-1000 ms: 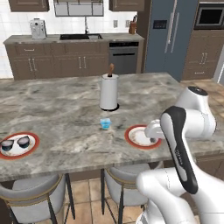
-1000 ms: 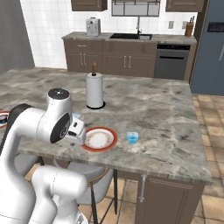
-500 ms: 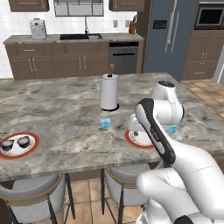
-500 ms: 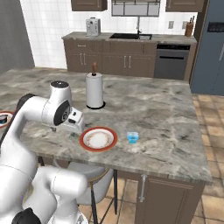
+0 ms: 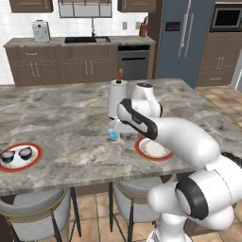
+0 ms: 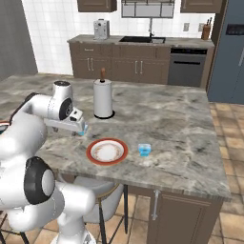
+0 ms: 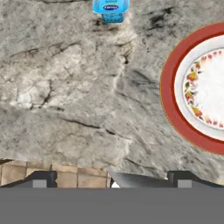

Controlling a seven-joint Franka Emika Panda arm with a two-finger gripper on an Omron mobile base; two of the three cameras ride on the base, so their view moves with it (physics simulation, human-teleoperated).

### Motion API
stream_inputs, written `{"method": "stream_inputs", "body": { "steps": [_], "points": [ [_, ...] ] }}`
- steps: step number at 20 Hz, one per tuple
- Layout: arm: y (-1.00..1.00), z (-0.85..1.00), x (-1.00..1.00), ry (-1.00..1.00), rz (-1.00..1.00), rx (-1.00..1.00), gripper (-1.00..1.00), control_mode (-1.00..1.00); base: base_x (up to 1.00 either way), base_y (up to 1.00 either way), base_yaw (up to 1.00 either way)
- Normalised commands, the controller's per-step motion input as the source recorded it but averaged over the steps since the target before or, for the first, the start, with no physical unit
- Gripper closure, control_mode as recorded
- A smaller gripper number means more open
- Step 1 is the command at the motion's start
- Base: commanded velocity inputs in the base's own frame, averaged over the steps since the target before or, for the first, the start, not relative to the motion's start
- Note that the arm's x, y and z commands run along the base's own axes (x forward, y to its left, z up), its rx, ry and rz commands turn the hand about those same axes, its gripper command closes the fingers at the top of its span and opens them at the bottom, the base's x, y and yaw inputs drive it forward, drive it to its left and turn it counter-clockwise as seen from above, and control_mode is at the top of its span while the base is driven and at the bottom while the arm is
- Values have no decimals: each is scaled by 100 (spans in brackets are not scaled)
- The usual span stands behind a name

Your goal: Place two yogurt containers on each plate.

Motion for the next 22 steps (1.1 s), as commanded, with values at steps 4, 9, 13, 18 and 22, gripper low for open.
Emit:
{"method": "stream_inputs", "body": {
  "steps": [4, 9, 13, 18, 22],
  "points": [
    [57, 0, 100, 0, -1, 0, -100, -100, 0, 0, 0],
    [18, 0, 99, 0, -3, 0, -100, -100, 0, 0, 0],
    [-9, -19, 60, 2, -1, 0, -100, -100, 0, 0, 0],
    [-8, -57, 16, 0, -2, 0, -100, -100, 0, 0, 0],
    [0, -69, 0, -7, -3, 0, -100, -100, 0, 0, 0]
  ]
}}
